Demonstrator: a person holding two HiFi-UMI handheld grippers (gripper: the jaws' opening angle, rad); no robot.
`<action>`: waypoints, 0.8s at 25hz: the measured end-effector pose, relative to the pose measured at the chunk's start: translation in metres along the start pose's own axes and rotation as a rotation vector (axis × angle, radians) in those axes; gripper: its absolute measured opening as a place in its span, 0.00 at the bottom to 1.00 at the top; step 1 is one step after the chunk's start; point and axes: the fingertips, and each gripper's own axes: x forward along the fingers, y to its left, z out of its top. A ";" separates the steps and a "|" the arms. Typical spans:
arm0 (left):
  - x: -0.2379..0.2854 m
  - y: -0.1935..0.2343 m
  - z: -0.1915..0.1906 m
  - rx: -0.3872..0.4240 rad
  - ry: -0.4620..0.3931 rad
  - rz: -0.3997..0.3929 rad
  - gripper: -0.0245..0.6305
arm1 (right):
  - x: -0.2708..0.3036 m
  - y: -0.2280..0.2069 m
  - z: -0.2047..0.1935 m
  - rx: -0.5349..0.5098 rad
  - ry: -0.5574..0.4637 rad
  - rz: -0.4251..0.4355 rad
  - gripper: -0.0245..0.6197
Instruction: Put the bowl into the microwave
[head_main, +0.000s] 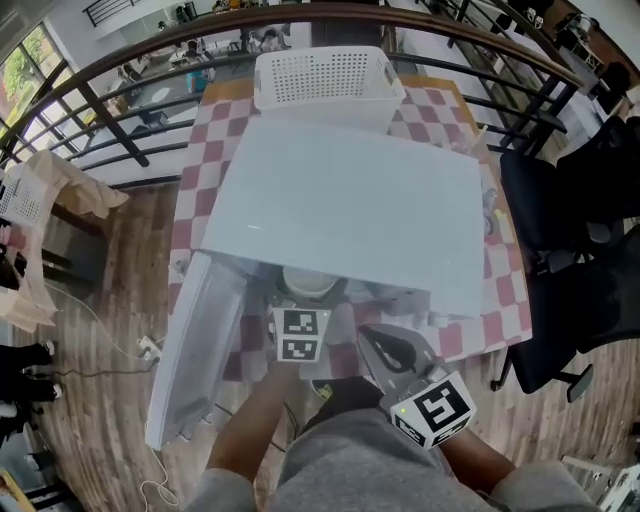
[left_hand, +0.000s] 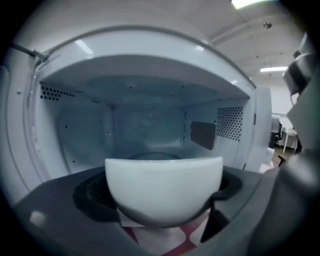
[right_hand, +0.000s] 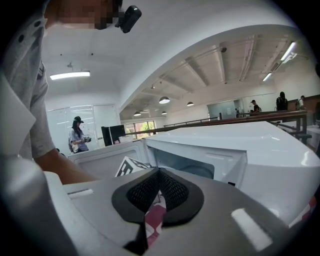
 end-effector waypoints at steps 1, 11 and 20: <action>0.009 0.002 -0.002 0.010 0.021 0.011 0.84 | 0.002 0.000 -0.001 0.002 0.002 0.002 0.03; 0.051 -0.001 -0.011 0.100 0.103 0.043 0.84 | 0.009 -0.007 0.002 0.018 -0.008 0.016 0.03; 0.048 0.003 -0.012 0.134 0.085 0.061 0.84 | 0.012 -0.003 -0.004 0.025 0.004 0.043 0.03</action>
